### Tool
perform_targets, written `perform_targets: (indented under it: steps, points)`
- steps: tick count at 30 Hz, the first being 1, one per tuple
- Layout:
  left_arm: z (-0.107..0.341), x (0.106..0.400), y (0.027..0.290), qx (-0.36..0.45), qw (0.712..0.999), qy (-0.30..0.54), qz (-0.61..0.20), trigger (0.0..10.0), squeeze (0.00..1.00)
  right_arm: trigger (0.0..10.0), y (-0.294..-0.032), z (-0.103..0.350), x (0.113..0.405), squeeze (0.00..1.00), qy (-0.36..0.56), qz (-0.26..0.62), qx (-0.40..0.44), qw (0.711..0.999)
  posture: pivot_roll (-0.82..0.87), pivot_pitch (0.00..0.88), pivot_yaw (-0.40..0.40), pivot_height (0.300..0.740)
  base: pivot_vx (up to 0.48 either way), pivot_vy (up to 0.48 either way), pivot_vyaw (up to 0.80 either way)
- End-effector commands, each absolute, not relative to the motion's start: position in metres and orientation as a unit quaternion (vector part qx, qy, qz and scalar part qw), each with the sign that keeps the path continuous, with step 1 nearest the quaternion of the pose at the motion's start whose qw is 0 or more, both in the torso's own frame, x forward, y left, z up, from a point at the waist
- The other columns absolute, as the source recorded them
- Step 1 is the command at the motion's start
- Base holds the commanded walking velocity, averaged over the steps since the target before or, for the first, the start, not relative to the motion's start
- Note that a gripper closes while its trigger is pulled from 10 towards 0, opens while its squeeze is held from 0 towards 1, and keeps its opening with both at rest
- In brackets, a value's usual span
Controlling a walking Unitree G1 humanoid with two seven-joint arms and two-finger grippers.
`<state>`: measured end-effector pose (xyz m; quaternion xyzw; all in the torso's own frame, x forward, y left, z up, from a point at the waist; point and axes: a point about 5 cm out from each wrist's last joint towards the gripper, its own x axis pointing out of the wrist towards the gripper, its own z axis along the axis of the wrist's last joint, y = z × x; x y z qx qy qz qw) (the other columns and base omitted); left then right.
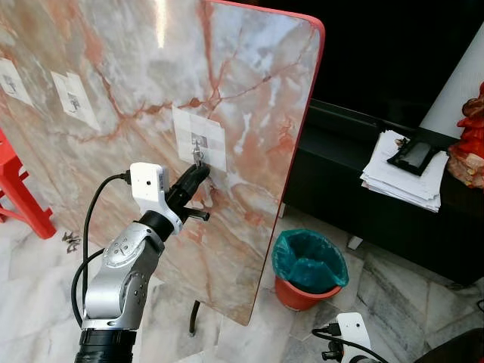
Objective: Hang keys on a hook
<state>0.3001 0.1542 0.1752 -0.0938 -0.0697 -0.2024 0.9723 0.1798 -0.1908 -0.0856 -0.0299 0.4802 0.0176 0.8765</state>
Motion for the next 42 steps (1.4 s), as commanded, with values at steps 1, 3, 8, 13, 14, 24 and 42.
perform_targets:
  steps: [1,3,8,13,14,24,42]
  points:
    - [0.179,0.298,0.155,-0.101,0.972,-0.074,-0.200,10.0,0.00,10.0,-0.194,-0.085,0.181,0.00,0.480,0.016,-0.033,0.877,-0.04,0.000,-0.093,0.740,0.000,0.000,0.00]
    - [0.179,0.298,0.156,-0.102,0.972,-0.074,-0.200,10.0,0.00,10.0,-0.194,-0.084,0.181,0.00,0.480,0.016,-0.034,0.877,-0.04,0.000,-0.093,0.740,0.000,0.000,0.00]
    - [0.183,0.299,0.154,-0.102,0.970,-0.078,-0.206,10.0,0.00,10.0,-0.194,-0.084,0.181,0.00,0.480,0.016,-0.035,0.876,-0.04,0.000,-0.095,0.740,0.000,0.000,0.00]
    - [0.184,0.302,0.153,-0.103,0.969,-0.079,-0.209,10.0,0.00,10.0,-0.194,-0.085,0.181,0.00,0.480,0.016,-0.035,0.876,-0.04,0.000,-0.095,0.740,0.000,0.000,0.00]
    - [0.185,0.302,0.152,-0.103,0.969,-0.079,-0.209,10.0,0.00,10.0,-0.194,-0.085,0.181,0.00,0.480,0.016,-0.035,0.876,-0.04,0.000,-0.095,0.740,0.000,0.000,0.00]
    - [0.184,0.300,0.141,-0.097,0.958,-0.067,-0.263,10.0,0.00,10.0,-0.195,-0.085,0.181,0.00,0.481,0.017,-0.036,0.876,-0.04,0.000,-0.095,0.740,0.000,0.000,0.00]
    - [0.188,0.304,0.156,-0.128,0.960,-0.075,-0.239,10.0,0.00,10.0,-0.194,-0.084,0.182,0.00,0.480,0.016,-0.034,0.877,-0.04,0.000,-0.095,0.740,0.000,0.000,0.00]
